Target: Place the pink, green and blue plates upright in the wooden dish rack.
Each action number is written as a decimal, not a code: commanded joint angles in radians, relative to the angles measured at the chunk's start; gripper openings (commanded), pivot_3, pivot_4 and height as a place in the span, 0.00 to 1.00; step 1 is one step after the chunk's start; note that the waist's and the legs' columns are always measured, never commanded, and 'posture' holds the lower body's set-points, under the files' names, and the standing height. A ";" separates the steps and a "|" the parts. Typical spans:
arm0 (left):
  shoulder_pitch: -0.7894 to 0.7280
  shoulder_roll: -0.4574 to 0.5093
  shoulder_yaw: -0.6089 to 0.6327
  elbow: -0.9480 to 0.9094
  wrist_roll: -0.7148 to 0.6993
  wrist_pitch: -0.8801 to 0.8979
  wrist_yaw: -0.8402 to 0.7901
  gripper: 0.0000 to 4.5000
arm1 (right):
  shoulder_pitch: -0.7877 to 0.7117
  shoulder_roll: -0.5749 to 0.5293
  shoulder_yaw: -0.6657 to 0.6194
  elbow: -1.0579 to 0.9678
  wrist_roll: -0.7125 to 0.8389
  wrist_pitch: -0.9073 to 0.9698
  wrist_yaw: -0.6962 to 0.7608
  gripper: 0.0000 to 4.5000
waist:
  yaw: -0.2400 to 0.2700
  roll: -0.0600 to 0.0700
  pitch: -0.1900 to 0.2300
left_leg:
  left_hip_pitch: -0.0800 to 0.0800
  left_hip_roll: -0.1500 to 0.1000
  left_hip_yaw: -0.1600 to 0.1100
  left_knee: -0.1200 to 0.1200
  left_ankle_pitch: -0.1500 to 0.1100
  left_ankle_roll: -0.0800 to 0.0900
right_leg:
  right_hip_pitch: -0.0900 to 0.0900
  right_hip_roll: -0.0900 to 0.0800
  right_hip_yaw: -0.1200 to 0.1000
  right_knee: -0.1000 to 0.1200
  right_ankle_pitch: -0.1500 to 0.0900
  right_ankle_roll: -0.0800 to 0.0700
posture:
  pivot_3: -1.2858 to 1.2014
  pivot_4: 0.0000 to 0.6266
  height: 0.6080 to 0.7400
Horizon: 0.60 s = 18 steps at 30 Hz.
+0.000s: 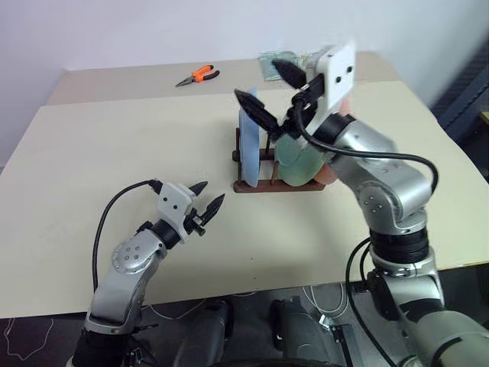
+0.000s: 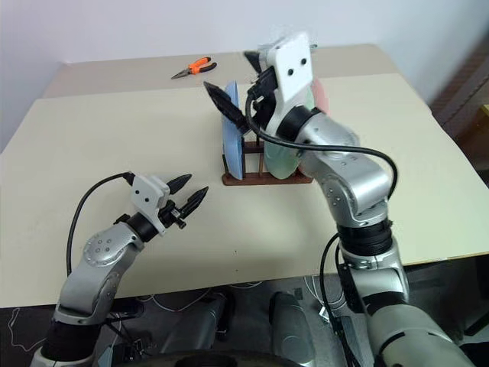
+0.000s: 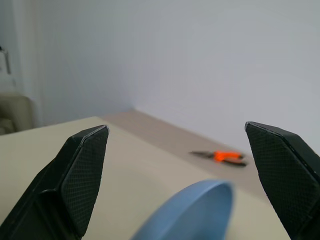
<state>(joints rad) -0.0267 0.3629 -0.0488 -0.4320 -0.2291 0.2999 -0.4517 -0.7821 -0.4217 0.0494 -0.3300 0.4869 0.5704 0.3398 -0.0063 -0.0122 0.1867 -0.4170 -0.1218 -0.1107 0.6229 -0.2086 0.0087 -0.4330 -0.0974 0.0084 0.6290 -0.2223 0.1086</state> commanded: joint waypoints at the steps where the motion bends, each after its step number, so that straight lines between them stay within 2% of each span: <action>1: -0.012 -0.002 0.004 -0.001 -0.003 -0.017 -0.008 0.55 | 0.005 -0.136 -0.109 -0.020 -0.018 -0.033 0.101 0.99 | 0.008 0.000 0.000 | 0.000 0.000 0.000 0.000 0.000 0.000 | 0.000 0.000 0.000 0.000 0.000 0.000 | 0.52 0.24 0.91; 4: -0.025 0.003 -0.006 0.006 -0.020 -0.013 -0.039 0.55 | 0.117 -0.312 -0.155 -0.070 -0.036 -0.056 0.244 0.70 | 0.021 0.000 0.000 | 0.000 0.000 0.000 0.000 0.000 0.000 | 0.001 0.000 0.000 -0.001 0.000 0.000 | 0.52 0.24 0.91; 9: -0.069 0.014 -0.042 0.024 -0.050 0.003 -0.117 0.55 | 0.346 -0.528 -0.217 -0.191 -0.061 -0.104 0.427 0.10 | 0.018 0.001 0.001 | -0.002 0.000 0.000 0.001 -0.001 0.002 | 0.002 -0.001 -0.001 -0.004 -0.001 0.000 | 0.52 0.24 0.91; 10: -0.080 0.013 -0.050 0.033 -0.050 0.004 -0.128 0.55 | 0.388 -0.556 -0.225 -0.210 -0.078 -0.110 0.442 0.01 | 0.019 0.001 0.001 | -0.002 0.001 0.000 0.001 -0.001 0.002 | 0.002 -0.001 -0.001 -0.005 -0.001 -0.001 | 0.52 0.24 0.91; 13: -0.106 0.013 -0.072 0.047 -0.063 0.012 -0.162 0.55 | 0.475 -0.602 -0.221 -0.228 -0.159 -0.147 0.445 0.01 | 0.017 0.002 0.000 | -0.002 0.003 0.001 0.003 -0.001 0.002 | 0.003 0.000 -0.001 -0.007 -0.002 -0.002 | 0.52 0.24 0.91; 18: -0.119 0.010 -0.095 0.040 -0.070 0.023 -0.191 0.55 | 0.536 -0.623 -0.205 -0.212 -0.255 -0.176 0.444 0.01 | 0.020 0.002 0.001 | -0.003 0.004 0.001 0.005 -0.002 0.003 | 0.004 0.000 -0.001 -0.009 -0.002 -0.003 | 0.52 0.24 0.91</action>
<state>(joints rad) -0.1333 0.3722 -0.1432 -0.3667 -0.2854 0.3257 -0.6337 -0.2505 -1.0179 -0.1400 -0.5274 0.2703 0.4231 0.7831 0.0141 -0.0106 0.1872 -0.4202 -0.1182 -0.1092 0.6284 -0.2108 0.0118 -0.4287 -0.0972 0.0070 0.6203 -0.2242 0.1054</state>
